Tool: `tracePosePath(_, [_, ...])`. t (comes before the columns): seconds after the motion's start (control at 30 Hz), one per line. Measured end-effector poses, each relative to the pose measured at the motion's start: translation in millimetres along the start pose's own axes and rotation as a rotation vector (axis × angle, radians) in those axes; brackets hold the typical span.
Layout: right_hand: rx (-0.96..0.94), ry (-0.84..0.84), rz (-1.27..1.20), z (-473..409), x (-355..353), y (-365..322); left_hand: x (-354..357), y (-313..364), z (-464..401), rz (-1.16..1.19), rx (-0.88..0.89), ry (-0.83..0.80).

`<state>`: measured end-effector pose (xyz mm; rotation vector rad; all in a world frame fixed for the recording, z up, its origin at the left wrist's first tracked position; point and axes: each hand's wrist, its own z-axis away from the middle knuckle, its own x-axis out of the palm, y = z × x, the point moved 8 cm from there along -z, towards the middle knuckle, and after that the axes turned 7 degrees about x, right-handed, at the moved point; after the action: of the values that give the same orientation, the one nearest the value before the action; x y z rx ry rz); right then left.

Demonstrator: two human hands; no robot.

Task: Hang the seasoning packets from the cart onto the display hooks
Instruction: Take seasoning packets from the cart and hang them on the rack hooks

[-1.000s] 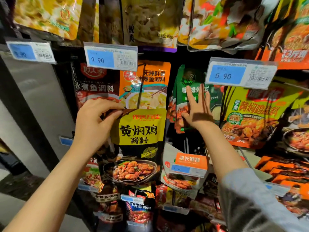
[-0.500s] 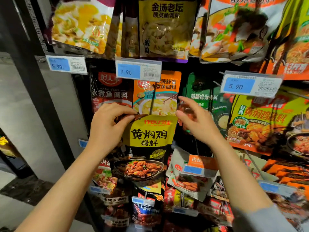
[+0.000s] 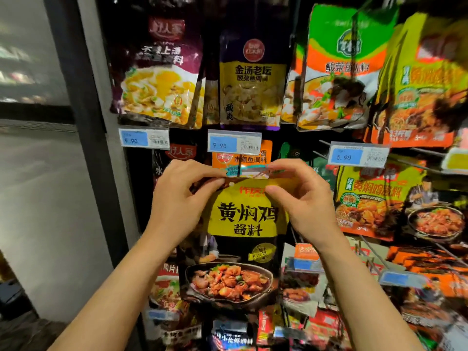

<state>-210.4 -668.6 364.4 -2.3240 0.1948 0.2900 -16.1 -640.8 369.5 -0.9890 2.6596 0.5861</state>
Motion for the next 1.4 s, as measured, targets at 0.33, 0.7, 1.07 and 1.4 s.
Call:
tracePosePath(0.33, [0.075, 0.205, -0.006, 46.5, -30.0, -12.5, 21.3, -39.3, 66.2, 0.502, -0.397, -0.128])
tracePosePath(0.7, [0.319, 0.589, -0.067, 121.9, -132.7, 11.8, 119.5, 28.7, 65.8, 0.794, -0.416, -0.138])
tracePosePath(1.07, [0.376, 0.895, 0.146, 177.2, -204.6, 48.7, 184.8, 87.1, 57.9, 0.871, -0.319, -0.087])
tracePosePath(1.4, [0.459, 1.099, 0.206, 192.4, -305.6, 89.2, 297.7, 154.1, 25.1, 0.883, -0.132, -0.363])
